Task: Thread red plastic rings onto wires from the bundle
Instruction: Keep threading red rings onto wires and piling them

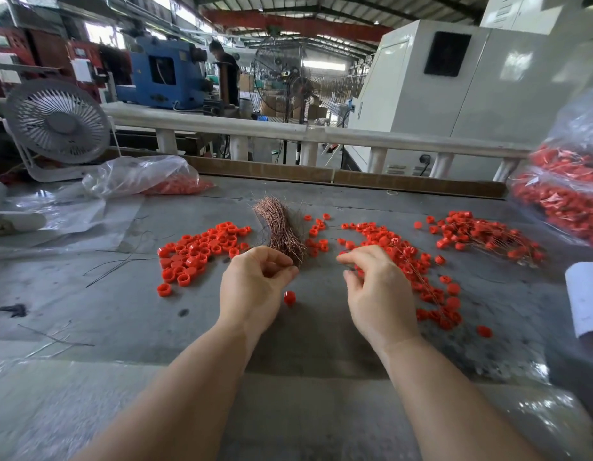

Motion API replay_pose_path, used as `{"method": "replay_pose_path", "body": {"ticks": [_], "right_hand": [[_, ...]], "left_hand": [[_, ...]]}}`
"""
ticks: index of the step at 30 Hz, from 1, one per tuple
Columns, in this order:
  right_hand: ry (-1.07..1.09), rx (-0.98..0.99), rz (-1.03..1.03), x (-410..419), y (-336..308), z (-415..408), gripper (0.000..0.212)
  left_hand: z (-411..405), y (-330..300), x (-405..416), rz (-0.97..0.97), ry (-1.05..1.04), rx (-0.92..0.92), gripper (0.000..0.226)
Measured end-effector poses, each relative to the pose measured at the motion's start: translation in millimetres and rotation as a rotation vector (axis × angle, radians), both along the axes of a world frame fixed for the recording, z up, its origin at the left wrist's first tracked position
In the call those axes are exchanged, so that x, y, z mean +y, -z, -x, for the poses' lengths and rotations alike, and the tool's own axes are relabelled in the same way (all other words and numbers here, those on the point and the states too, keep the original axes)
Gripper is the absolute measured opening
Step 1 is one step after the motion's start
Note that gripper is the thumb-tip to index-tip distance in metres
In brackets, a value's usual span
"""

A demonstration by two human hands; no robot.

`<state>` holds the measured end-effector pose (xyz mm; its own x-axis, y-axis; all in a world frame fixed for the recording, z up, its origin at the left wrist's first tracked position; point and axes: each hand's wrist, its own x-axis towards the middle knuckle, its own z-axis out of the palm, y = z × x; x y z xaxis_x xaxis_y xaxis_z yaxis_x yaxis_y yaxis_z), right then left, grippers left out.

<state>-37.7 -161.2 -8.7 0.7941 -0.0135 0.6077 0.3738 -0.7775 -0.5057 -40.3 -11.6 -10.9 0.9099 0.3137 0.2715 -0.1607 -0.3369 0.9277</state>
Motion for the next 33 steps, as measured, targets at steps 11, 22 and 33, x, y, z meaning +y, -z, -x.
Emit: {"method": "replay_pose_path", "body": {"ticks": [11, 22, 33], "right_hand": [[-0.337, 0.006, 0.052, 8.7, -0.8, 3.6, 0.014], [-0.092, 0.047, 0.004, 2.7, 3.6, -0.7, 0.011], [-0.08, 0.04, -0.014, 3.4, 0.7, 0.1, 0.012]], "left_hand": [[3.5, -2.9, -5.3, -0.143, 0.065, -0.033, 0.017], [0.4, -5.3, 6.4, -0.062, -0.004, -0.011, 0.018], [2.0, -1.9, 3.7, -0.413, 0.161, 0.056, 0.015]]}}
